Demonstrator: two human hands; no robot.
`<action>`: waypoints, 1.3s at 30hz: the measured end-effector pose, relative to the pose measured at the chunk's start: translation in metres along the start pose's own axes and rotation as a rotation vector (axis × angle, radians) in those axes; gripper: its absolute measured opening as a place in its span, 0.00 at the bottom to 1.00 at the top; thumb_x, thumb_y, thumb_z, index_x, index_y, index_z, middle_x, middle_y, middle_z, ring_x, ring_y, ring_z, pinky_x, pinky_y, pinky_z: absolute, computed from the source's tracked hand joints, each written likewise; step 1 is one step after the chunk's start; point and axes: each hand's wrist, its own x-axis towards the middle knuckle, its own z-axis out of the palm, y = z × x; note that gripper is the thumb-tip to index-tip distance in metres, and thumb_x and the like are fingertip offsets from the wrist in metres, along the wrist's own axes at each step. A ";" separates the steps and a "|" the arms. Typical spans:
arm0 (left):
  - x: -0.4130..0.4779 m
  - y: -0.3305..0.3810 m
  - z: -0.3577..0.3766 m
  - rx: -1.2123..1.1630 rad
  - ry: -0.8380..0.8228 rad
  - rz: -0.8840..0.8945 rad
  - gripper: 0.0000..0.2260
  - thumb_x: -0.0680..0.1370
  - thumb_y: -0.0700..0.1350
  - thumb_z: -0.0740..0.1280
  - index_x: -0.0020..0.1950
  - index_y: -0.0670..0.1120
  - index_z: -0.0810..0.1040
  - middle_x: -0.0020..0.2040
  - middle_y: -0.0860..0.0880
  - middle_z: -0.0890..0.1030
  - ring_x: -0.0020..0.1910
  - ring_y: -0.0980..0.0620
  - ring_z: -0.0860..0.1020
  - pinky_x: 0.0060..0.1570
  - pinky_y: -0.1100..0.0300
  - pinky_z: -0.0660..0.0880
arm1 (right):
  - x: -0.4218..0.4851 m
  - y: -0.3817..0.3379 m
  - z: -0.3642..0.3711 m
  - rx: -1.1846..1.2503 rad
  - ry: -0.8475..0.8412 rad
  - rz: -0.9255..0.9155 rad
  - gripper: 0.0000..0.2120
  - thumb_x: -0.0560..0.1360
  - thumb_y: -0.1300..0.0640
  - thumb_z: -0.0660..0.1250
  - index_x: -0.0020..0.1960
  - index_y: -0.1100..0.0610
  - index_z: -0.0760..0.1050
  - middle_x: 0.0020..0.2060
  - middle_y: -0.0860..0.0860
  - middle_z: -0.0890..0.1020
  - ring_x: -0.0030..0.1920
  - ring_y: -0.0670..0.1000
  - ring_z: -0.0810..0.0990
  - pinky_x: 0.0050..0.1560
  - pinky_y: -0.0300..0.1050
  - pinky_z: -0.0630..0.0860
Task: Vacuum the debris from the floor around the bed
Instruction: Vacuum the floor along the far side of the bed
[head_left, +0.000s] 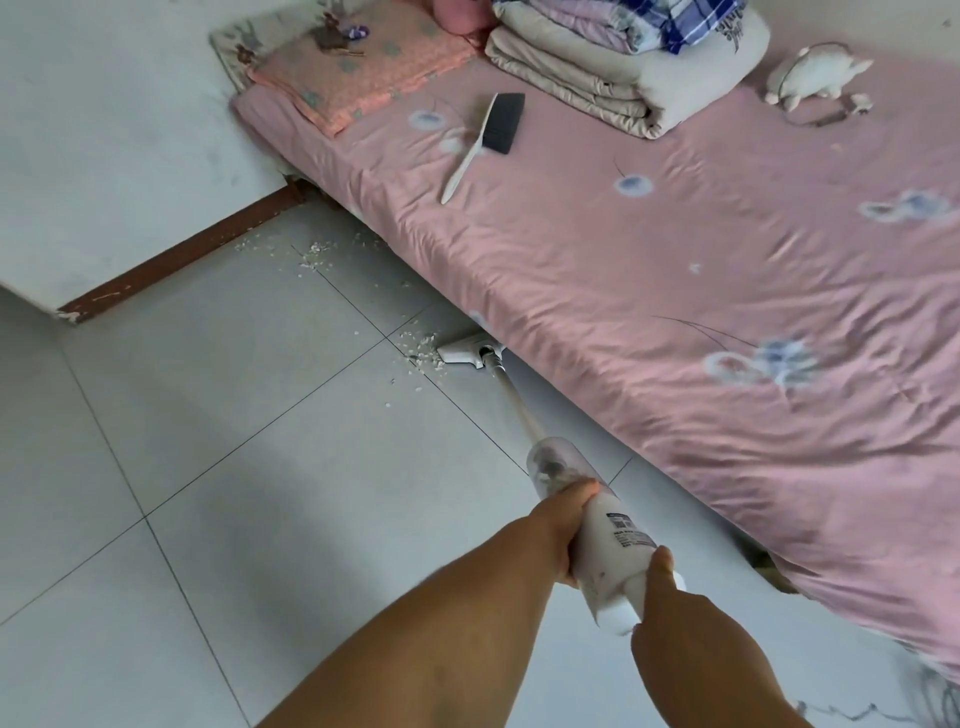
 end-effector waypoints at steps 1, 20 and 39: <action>0.002 0.011 -0.005 -0.006 0.002 0.006 0.28 0.76 0.64 0.67 0.67 0.46 0.74 0.59 0.42 0.83 0.59 0.41 0.81 0.64 0.40 0.75 | 0.009 -0.007 -0.006 -0.011 0.005 -0.005 0.36 0.78 0.50 0.53 0.77 0.58 0.35 0.30 0.42 0.61 0.30 0.42 0.66 0.34 0.34 0.61; 0.004 0.086 -0.091 -0.044 0.080 0.006 0.29 0.76 0.64 0.67 0.69 0.46 0.73 0.62 0.41 0.81 0.61 0.40 0.80 0.65 0.40 0.74 | 0.061 -0.089 -0.044 0.030 0.022 -0.142 0.34 0.80 0.52 0.54 0.77 0.62 0.40 0.56 0.50 0.78 0.54 0.49 0.79 0.43 0.39 0.66; -0.052 -0.060 0.000 0.008 -0.007 -0.027 0.31 0.76 0.64 0.67 0.71 0.45 0.72 0.67 0.41 0.78 0.64 0.38 0.77 0.65 0.40 0.74 | -0.088 0.000 -0.032 0.053 -0.208 0.015 0.36 0.79 0.55 0.57 0.78 0.60 0.38 0.67 0.57 0.71 0.66 0.55 0.72 0.65 0.49 0.70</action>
